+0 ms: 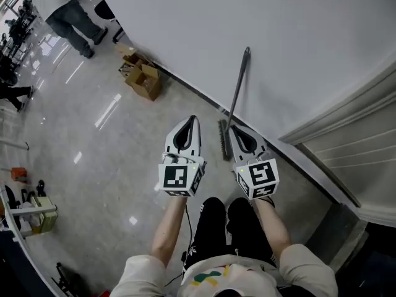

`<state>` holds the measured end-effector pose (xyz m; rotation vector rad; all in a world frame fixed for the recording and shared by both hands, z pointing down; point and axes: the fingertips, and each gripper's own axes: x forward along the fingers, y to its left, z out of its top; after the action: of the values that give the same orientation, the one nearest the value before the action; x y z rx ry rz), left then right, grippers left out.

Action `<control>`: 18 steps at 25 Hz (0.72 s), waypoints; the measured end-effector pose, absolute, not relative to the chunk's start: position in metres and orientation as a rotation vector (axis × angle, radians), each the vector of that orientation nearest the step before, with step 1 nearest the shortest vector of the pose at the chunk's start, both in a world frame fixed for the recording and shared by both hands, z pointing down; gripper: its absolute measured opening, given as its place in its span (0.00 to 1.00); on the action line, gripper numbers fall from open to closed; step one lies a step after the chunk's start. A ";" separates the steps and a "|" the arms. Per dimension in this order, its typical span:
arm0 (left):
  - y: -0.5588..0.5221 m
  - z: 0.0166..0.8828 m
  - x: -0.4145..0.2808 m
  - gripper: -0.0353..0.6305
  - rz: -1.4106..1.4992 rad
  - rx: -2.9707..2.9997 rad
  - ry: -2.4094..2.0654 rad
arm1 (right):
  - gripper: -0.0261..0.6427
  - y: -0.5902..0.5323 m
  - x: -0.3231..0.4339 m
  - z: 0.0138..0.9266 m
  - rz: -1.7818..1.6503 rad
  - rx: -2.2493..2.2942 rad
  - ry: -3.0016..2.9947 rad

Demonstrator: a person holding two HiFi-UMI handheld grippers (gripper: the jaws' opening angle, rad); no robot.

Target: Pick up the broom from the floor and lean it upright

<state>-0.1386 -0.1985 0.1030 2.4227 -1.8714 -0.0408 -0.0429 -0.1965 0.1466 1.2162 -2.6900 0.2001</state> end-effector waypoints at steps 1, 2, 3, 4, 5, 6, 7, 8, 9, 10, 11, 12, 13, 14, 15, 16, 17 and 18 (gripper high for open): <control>-0.190 0.068 -0.136 0.12 -0.039 2.414 -1.868 | 0.06 -0.186 -0.045 0.111 0.196 1.198 -2.686; -0.181 0.036 -0.132 0.12 -0.035 2.401 -1.864 | 0.06 -0.175 -0.046 0.077 0.199 1.184 -2.685; -0.171 0.008 -0.129 0.12 -0.024 2.381 -1.862 | 0.06 -0.164 -0.045 0.045 0.203 1.176 -2.682; -0.160 -0.016 -0.124 0.12 -0.013 2.358 -1.864 | 0.06 -0.153 -0.042 0.015 0.204 1.175 -2.676; -0.148 -0.036 -0.120 0.12 -0.008 2.335 -1.866 | 0.06 -0.142 -0.037 -0.012 0.196 1.179 -2.671; -0.135 -0.054 -0.117 0.12 -0.014 2.317 -1.865 | 0.06 -0.132 -0.033 -0.037 0.181 1.185 -2.670; -0.123 -0.068 -0.114 0.12 -0.026 2.307 -1.858 | 0.06 -0.122 -0.029 -0.059 0.162 1.193 -2.675; -0.110 -0.079 -0.111 0.12 -0.037 2.309 -1.847 | 0.06 -0.112 -0.025 -0.077 0.141 1.200 -2.687; -0.099 -0.087 -0.109 0.12 -0.041 2.319 -1.836 | 0.06 -0.101 -0.022 -0.090 0.123 1.205 -2.701; -0.088 -0.091 -0.107 0.12 -0.039 2.333 -1.830 | 0.06 -0.092 -0.018 -0.099 0.111 1.206 -2.715; -0.078 -0.093 -0.106 0.12 -0.035 2.347 -1.830 | 0.06 -0.084 -0.016 -0.104 0.103 1.204 -2.727; -0.070 -0.095 -0.105 0.12 -0.034 2.359 -1.834 | 0.06 -0.076 -0.014 -0.107 0.094 1.198 -2.735; -0.062 -0.096 -0.105 0.12 -0.034 2.367 -1.841 | 0.06 -0.069 -0.012 -0.108 0.082 1.188 -2.740; -0.053 -0.097 -0.104 0.12 -0.031 2.376 -1.847 | 0.06 -0.061 -0.011 -0.108 0.064 1.175 -2.740; -0.045 -0.098 -0.102 0.12 -0.022 2.385 -1.851 | 0.06 -0.053 -0.010 -0.107 0.042 1.162 -2.738; -0.038 -0.098 -0.099 0.12 -0.009 2.397 -1.851 | 0.06 -0.045 -0.009 -0.106 0.024 1.151 -2.733; -0.031 -0.098 -0.095 0.12 0.002 2.408 -1.848 | 0.06 -0.038 -0.006 -0.105 0.016 1.143 -2.731; -0.025 -0.099 -0.091 0.12 0.011 2.417 -1.842 | 0.06 -0.031 -0.004 -0.104 0.017 1.138 -2.733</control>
<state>-0.0909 -0.0246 -0.0986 2.4167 -1.8422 0.0109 -0.0040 -0.0306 -0.1036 1.1383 -2.7330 0.0174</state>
